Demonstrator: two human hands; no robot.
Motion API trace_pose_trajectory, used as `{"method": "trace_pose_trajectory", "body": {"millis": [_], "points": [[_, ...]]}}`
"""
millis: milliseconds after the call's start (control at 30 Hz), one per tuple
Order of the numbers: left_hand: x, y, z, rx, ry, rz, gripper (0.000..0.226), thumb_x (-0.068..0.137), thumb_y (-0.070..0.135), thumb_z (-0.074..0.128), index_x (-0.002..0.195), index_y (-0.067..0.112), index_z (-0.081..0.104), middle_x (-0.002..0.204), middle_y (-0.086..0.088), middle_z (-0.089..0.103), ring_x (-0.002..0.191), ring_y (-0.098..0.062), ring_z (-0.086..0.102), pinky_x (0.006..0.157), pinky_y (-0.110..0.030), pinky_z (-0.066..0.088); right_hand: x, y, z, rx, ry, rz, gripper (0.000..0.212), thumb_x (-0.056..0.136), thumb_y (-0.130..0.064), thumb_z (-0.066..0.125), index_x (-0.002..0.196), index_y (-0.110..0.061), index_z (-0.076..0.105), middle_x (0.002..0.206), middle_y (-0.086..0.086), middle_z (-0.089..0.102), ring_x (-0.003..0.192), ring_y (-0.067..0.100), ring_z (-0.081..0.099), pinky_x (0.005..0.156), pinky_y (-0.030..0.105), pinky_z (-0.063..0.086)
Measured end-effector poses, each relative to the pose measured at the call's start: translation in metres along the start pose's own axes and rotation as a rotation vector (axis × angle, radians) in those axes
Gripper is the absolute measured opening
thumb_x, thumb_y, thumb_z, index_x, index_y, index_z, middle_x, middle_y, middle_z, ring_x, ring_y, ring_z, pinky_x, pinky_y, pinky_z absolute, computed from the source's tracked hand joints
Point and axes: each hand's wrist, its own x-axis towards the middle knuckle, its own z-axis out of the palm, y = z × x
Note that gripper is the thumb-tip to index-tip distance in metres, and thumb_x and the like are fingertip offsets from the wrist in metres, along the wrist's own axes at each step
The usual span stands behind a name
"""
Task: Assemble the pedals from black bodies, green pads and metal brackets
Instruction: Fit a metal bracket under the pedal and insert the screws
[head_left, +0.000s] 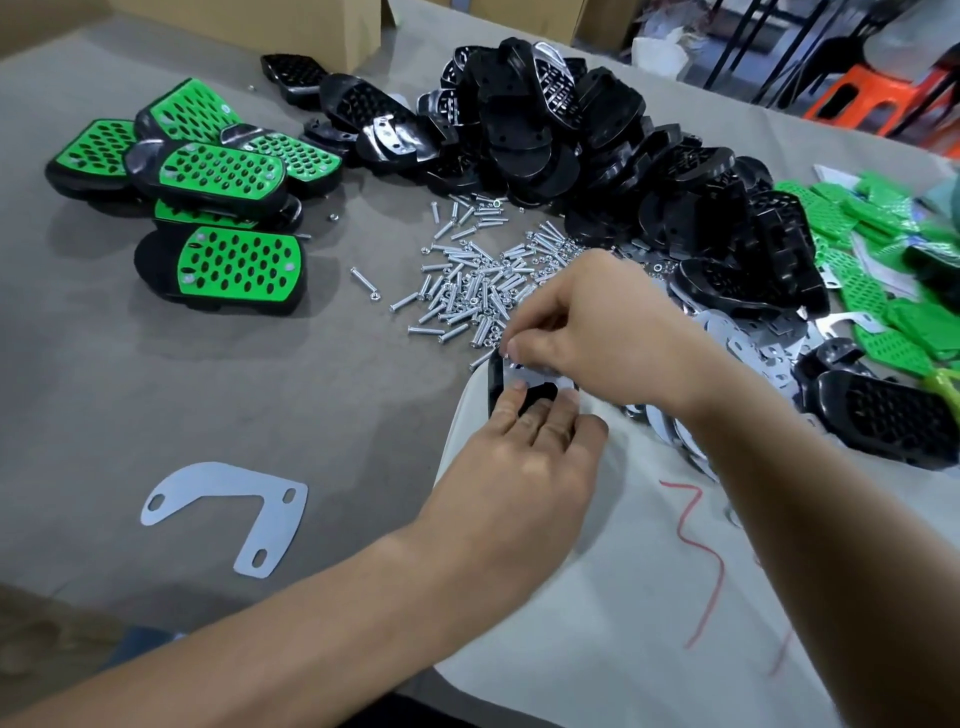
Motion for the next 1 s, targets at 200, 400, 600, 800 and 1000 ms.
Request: {"method": "trace_pose_trajectory", "body": {"millis": [200,400,600,800,1000], "points": [[0.001,0.001,-0.001,0.000,0.008,-0.006,0.031,0.070,0.011,0.083,0.100,0.003,0.076,0.111,-0.019,0.077,0.096,-0.028,0.077,0.097,-0.046,0.057,-0.004,-0.003,0.000,-0.058,0.105,-0.015,0.018,0.080,-0.011,0.071,0.074,-0.025,0.082,0.062,-0.008,0.072,0.061,0.004,0.065,0.054,0.015,0.048],[0.000,0.001,0.000,0.008,0.016,-0.004,0.033,0.072,0.013,0.083,0.103,0.003,0.076,0.112,-0.019,0.077,0.097,-0.027,0.076,0.098,-0.046,0.056,-0.004,-0.001,-0.002,-0.102,0.051,-0.013,0.016,0.078,-0.016,0.076,0.068,-0.027,0.081,0.053,-0.015,0.066,0.054,0.004,0.063,0.051,0.015,0.048],[0.000,0.000,0.000,0.018,0.025,-0.005,0.033,0.070,0.012,0.084,0.100,0.002,0.076,0.108,-0.019,0.077,0.095,-0.028,0.077,0.098,-0.047,0.057,-0.004,-0.002,0.004,-0.045,0.099,-0.007,0.015,0.075,-0.013,0.074,0.067,-0.025,0.080,0.054,-0.016,0.066,0.053,0.006,0.063,0.049,0.018,0.049],[0.001,-0.001,-0.003,0.051,0.024,-0.009,0.042,0.073,0.009,0.080,0.113,0.000,0.074,0.103,-0.018,0.077,0.096,-0.030,0.076,0.101,-0.048,0.054,-0.007,-0.003,0.011,-0.041,0.114,0.015,0.019,0.079,-0.009,0.065,0.069,-0.020,0.077,0.057,-0.008,0.067,0.058,0.006,0.061,0.054,0.019,0.049],[0.002,0.000,-0.001,0.018,0.051,0.000,0.040,0.069,0.006,0.081,0.108,-0.001,0.076,0.099,-0.020,0.078,0.091,-0.031,0.077,0.095,-0.048,0.058,-0.015,0.000,0.010,-0.109,0.112,-0.057,0.020,0.086,-0.009,0.061,0.072,-0.018,0.073,0.062,-0.001,0.067,0.064,0.016,0.063,0.061,0.030,0.050]]}}
